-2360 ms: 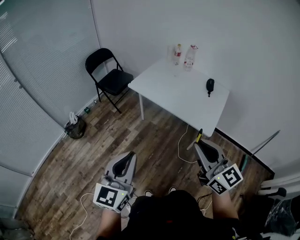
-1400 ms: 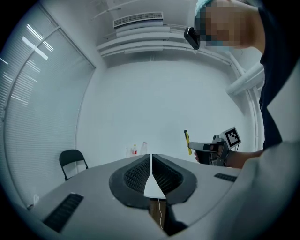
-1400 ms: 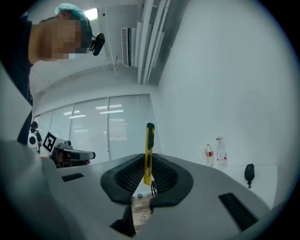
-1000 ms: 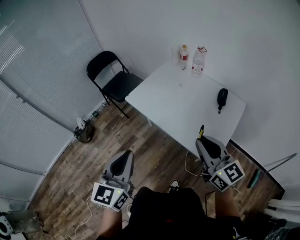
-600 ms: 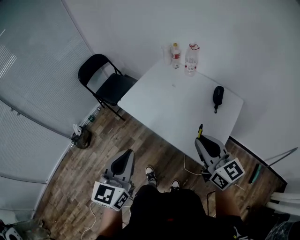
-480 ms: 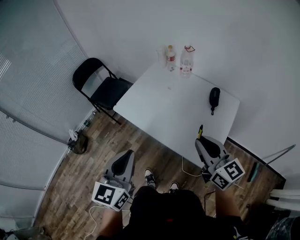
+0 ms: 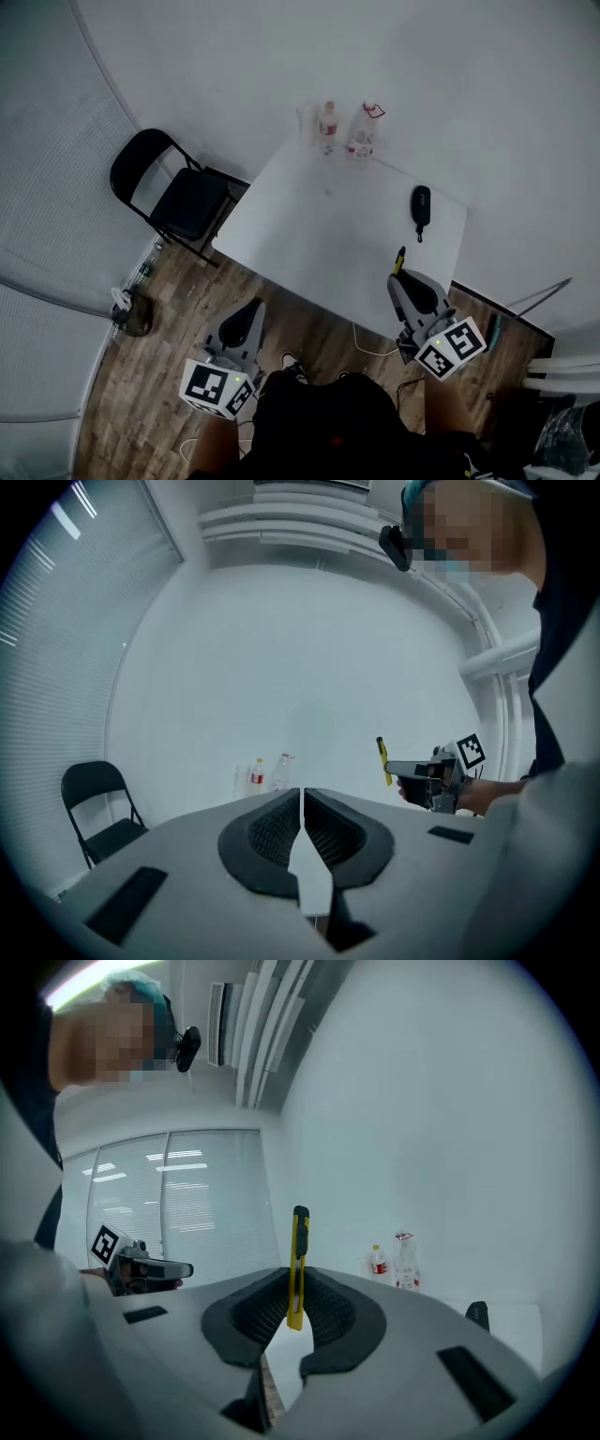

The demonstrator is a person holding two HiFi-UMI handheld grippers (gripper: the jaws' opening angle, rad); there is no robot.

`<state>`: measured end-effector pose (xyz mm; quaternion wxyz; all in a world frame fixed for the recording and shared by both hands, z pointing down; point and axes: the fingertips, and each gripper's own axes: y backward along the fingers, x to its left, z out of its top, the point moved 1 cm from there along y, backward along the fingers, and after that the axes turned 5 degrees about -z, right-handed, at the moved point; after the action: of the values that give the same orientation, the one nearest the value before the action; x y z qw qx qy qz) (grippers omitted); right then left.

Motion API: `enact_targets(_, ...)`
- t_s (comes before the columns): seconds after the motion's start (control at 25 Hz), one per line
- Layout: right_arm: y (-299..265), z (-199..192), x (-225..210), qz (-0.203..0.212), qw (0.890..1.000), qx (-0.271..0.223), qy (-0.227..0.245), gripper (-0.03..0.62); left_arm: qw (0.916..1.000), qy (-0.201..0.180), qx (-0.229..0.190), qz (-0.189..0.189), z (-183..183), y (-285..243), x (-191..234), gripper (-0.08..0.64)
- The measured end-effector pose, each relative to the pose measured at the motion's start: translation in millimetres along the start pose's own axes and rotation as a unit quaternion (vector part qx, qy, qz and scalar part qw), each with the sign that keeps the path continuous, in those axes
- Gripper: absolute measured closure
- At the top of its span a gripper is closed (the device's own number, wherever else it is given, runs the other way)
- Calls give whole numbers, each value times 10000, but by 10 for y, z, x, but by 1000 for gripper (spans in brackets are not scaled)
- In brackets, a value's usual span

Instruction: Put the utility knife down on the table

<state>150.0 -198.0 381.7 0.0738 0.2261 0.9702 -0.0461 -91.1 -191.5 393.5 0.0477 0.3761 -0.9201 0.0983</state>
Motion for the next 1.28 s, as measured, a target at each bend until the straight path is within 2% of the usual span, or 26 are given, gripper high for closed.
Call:
enact_targets(0.16, -344, -25, 206, -108, 9997, 106, 171, 535, 9998, 41, -39, -182, -47, 15, 341, 529)
enact_targets(0.36, -699, -179, 299, -39, 9991, 339, 265, 535, 9997, 185, -107, -76, -70, 9, 635, 529)
enact_targets(0.52, -917, -347, 123, -88, 9974, 601, 377, 535, 9997, 234, -54, 40, -105, -52, 672, 529)
enact_targets(0.68, -1081, -633, -91, -226, 9885, 1093, 1025, 534, 9996, 261, 3, 59, -162, -166, 624, 529)
enact_targets(0.8, -1201, -976, -280, -228, 9823, 1549, 1028, 534, 9995, 273, 141, 81, -259, -283, 564, 529)
enact_targets(1.0, -1451, -1797, -669, -452, 9612, 2529, 1001, 535, 9988, 335, 321, 172, -373, -380, 518, 529)
enact_targets(1.12, -1602, -2286, -800, -452, 9445, 3090, 1015, 534, 9976, 364, 504, 307, -422, -386, 558, 529)
enact_targets(1.28, -1709, -2822, -910, -390, 9193, 3788, 991, 534, 9969, 403, 511, 440, -425, -401, 623, 529)
